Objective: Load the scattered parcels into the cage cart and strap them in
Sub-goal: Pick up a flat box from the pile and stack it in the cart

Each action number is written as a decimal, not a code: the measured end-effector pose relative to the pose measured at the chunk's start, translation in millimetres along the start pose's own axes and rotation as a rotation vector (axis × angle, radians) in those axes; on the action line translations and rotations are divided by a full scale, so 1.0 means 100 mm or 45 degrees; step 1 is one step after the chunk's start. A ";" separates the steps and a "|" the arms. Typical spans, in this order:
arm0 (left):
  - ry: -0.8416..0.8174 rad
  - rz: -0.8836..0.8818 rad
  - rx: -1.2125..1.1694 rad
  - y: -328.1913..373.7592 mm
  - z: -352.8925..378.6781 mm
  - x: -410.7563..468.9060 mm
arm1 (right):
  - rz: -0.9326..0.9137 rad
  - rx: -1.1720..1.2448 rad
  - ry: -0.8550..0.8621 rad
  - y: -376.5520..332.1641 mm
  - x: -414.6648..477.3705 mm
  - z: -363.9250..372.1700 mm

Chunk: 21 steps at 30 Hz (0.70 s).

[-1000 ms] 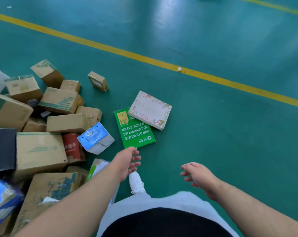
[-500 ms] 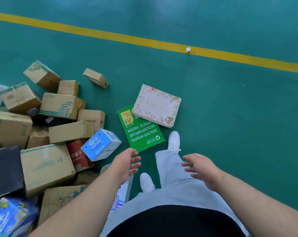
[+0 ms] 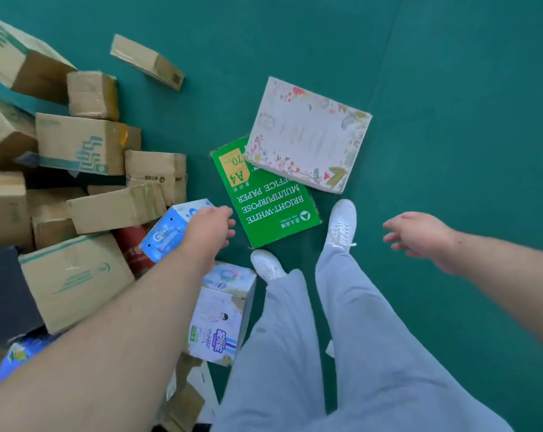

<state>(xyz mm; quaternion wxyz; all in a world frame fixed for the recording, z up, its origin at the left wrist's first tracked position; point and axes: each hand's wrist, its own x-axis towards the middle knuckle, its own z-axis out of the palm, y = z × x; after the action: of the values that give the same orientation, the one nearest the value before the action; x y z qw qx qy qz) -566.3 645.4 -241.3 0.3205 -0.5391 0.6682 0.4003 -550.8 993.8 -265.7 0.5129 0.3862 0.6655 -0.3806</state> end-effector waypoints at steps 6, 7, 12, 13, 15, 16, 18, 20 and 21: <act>-0.097 0.142 0.357 0.35 0.74 1.55 | 0.084 0.043 0.016 -0.12 1.45 0.37; -0.103 0.155 0.418 0.38 0.84 1.79 | 0.096 0.030 -0.010 -0.12 1.67 0.46; -0.036 0.261 0.509 0.51 1.45 2.82 | 0.140 0.037 0.021 -0.06 2.73 0.84; -0.021 0.292 0.519 0.54 1.55 2.97 | 0.132 0.050 0.034 -0.03 2.92 0.89; 0.003 0.337 0.550 0.54 1.66 3.24 | 0.154 0.110 0.032 -0.03 3.27 0.99; 0.014 0.336 0.575 0.52 1.70 3.37 | 0.181 0.165 0.023 -0.02 3.42 1.03; 0.040 0.304 0.597 0.47 1.76 3.60 | 0.223 0.270 0.037 -0.03 3.68 1.05; 0.027 0.282 0.590 0.43 1.83 3.77 | 0.191 0.324 0.019 -0.01 3.90 1.05; 0.014 0.266 0.576 0.41 1.83 3.84 | 0.162 0.339 -0.016 -0.01 3.98 1.05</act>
<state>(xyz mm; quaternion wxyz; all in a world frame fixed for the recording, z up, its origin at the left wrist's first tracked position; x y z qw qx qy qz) -688.8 632.7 -650.5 0.3861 -0.3837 0.7947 0.2686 -580.9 947.6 -673.3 0.4845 0.4897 0.5802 -0.4345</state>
